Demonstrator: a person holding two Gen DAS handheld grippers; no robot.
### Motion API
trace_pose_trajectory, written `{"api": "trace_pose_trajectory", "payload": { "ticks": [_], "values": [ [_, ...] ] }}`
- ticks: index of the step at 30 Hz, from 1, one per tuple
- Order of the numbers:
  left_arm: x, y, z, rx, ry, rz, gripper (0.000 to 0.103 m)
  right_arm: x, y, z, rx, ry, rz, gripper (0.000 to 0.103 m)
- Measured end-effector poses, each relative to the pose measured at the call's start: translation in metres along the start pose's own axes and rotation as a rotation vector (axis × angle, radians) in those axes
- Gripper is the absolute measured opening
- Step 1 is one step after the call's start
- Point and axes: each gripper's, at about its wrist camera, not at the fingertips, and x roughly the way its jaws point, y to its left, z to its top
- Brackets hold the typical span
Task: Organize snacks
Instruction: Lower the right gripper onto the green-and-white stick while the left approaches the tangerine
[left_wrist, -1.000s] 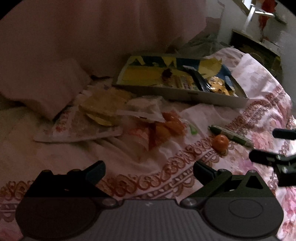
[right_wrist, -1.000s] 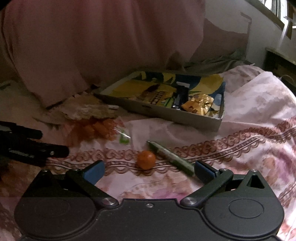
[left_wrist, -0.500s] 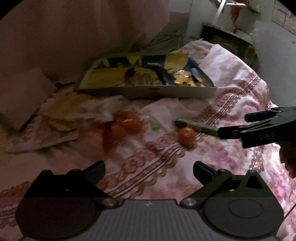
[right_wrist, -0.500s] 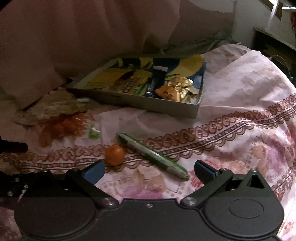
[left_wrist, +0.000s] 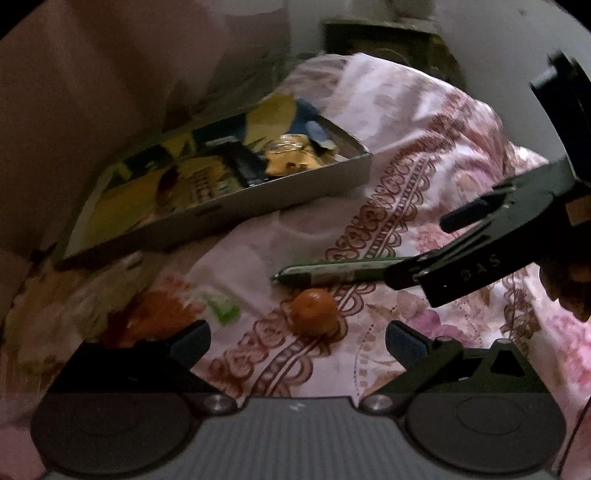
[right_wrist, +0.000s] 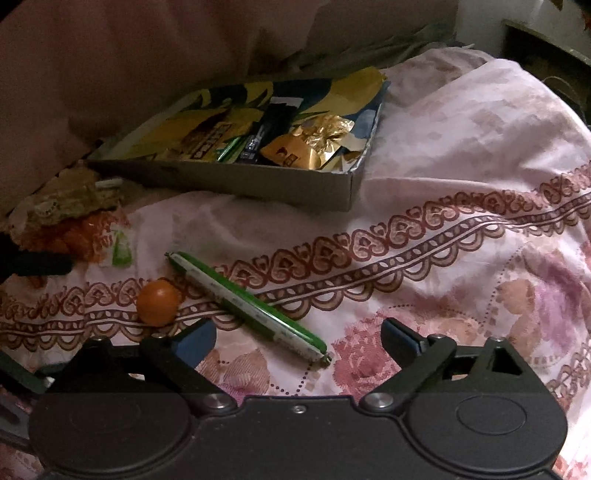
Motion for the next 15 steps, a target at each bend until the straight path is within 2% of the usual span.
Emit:
{"api": "trace_pose_trajectory", "payload": {
  "ticks": [10, 15],
  "values": [
    [0.030, -0.001, 0.005, 0.072, 0.046, -0.002, 0.103, 0.023, -0.003, 0.001, -0.007, 0.032, 0.036, 0.083],
    [0.032, 0.002, 0.005, 0.080, 0.026, -0.028, 0.101, 0.028, -0.007, 0.002, 0.012, 0.037, 0.049, 0.078]
  ]
}}
